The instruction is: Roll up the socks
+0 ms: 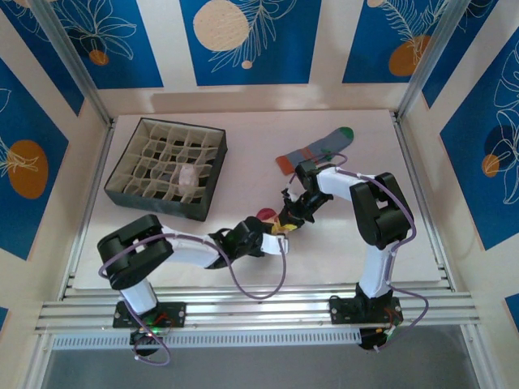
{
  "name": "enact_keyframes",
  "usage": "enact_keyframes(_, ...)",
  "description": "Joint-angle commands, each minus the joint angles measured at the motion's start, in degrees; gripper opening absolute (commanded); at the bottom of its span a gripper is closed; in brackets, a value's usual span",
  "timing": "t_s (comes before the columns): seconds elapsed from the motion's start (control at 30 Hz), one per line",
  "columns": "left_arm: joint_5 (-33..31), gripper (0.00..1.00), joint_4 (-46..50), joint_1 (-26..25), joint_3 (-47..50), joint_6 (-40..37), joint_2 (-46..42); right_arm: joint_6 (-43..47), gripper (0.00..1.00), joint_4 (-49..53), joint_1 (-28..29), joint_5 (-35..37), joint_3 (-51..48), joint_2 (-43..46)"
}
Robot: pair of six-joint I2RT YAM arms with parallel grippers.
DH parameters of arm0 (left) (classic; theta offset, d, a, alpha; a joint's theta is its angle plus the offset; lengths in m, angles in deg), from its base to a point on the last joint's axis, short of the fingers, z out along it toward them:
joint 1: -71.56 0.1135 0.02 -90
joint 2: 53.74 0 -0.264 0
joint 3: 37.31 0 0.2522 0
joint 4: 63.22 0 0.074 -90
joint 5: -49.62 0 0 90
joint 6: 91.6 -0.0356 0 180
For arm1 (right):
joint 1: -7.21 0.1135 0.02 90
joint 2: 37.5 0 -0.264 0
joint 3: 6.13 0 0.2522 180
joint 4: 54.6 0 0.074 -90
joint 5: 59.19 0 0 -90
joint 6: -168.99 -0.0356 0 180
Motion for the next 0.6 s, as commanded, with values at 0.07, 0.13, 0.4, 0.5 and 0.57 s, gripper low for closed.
enact_keyframes(0.07, 2.72, 0.12, 3.11, 3.13, -0.96, 9.15, 3.24, 1.66, 0.14, 4.51, 1.07, 4.46, -2.97, -0.36)
enact_keyframes(0.13, 11.14, 0.11, 5.55, 6.62, -1.3, 15.23, 2.62, 2.14, 0.19, 4.38, 0.79, 3.47, -3.63, 1.39)
enact_keyframes(0.4, 41.67, 0.05, 11.86, 20.68, -5.65, 32.54, 8.35, 3.85, 0.4, 2.52, -2.72, -5.72, -4.31, 7.22)
enact_keyframes(0.5, 45.83, 0.05, 12.68, 23.08, -7.01, 36.53, 10.85, 1.78, 0.42, -0.91, -4.49, -9.78, -5.17, 10.57)
enact_keyframes(0.57, 48.13, 0.05, 14.31, 24.41, -8.67, 38.87, 12.65, 0.38, 0.43, -3.21, -5.4, -9.5, -5.71, 12.58)
